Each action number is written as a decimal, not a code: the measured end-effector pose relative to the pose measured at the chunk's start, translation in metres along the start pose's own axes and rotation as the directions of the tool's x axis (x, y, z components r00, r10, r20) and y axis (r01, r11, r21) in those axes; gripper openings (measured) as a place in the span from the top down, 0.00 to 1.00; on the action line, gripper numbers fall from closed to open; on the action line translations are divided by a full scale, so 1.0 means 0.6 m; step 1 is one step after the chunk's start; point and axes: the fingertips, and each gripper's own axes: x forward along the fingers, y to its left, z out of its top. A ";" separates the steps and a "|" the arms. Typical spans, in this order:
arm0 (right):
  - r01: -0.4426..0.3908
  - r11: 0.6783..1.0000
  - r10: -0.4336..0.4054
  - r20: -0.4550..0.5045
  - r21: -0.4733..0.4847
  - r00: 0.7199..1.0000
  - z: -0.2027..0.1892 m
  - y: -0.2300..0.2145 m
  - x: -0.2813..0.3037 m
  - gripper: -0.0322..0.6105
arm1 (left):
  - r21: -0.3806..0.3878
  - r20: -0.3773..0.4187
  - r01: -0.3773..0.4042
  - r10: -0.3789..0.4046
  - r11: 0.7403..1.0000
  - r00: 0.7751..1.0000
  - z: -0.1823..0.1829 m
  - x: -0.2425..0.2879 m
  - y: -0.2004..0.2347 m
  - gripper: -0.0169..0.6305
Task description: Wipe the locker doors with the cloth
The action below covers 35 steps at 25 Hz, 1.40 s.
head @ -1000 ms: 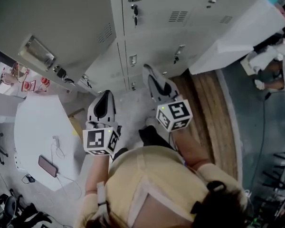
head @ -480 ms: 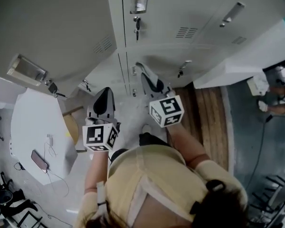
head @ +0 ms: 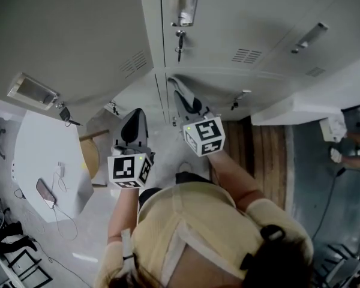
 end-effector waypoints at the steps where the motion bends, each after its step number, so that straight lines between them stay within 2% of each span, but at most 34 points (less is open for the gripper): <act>1: -0.003 1.000 0.003 -0.003 -0.007 1.000 -0.002 -0.002 0.004 0.94 | -0.002 -0.001 -0.007 0.007 1.000 1.000 -0.001 0.002 0.001 1.00; 6: -0.010 1.000 0.009 -0.021 -0.006 1.000 -0.002 -0.012 0.015 0.93 | -0.025 -0.010 -0.028 0.028 0.999 1.000 -0.009 0.012 0.007 1.00; 10: 0.023 1.000 -0.023 -0.021 -0.016 1.000 -0.003 -0.041 0.008 0.94 | -0.032 -0.015 -0.028 0.028 0.999 1.000 -0.013 0.022 0.005 1.00; 23: 0.178 0.984 -0.179 -0.028 -0.014 0.983 -0.014 -0.160 -0.059 0.93 | -0.024 -0.030 0.051 -0.052 0.998 0.998 -0.019 0.077 -0.055 1.00; 35: 0.321 0.946 -0.323 -0.053 -0.043 0.945 -0.046 -0.267 -0.123 0.94 | -0.028 -0.035 0.114 -0.115 0.993 0.993 -0.028 0.117 -0.107 1.00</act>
